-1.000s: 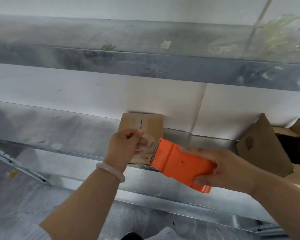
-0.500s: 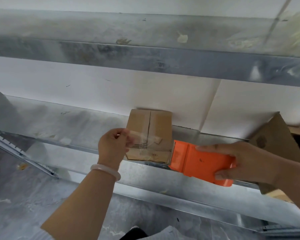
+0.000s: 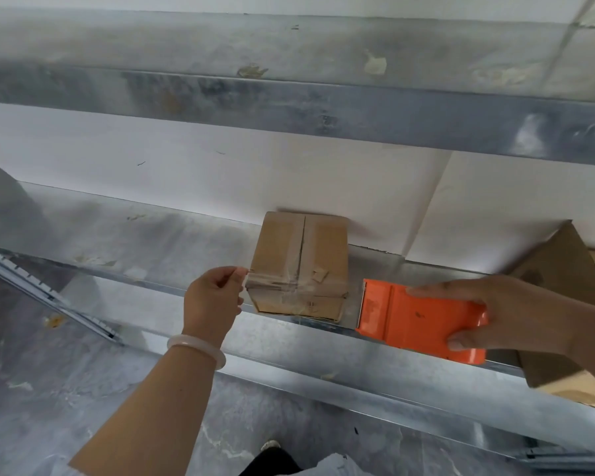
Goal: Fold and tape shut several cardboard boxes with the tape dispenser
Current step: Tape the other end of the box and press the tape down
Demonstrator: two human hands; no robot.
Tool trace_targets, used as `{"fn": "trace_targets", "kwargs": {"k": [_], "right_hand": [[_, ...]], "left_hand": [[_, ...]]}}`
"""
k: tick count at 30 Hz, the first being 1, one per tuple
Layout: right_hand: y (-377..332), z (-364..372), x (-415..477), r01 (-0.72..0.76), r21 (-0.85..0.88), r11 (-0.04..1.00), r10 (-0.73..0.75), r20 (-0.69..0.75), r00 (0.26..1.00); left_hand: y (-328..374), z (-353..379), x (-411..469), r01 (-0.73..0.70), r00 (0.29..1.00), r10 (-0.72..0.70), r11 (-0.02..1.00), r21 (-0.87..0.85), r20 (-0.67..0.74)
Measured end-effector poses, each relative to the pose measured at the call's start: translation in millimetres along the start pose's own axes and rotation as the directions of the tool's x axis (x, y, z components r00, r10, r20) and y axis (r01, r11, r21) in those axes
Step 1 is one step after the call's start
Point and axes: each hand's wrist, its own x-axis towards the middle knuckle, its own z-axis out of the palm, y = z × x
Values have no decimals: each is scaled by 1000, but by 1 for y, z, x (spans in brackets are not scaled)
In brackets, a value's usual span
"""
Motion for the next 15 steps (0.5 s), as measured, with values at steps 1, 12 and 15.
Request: {"fn": "trace_targets", "kwargs": {"k": [1, 12, 15], "right_hand": [[0, -1, 1, 20, -2, 1000, -20, 22, 1000], [15, 6, 19, 27, -37, 999, -26, 35, 999], [16, 9, 24, 23, -45, 999, -21, 41, 999]], "left_hand": [[-1, 1, 1, -6, 1000, 6, 1000, 12, 0], [-17, 10, 11, 56, 998, -55, 997, -52, 12], [-18, 12, 10, 72, 997, -71, 994, -86, 15]]}}
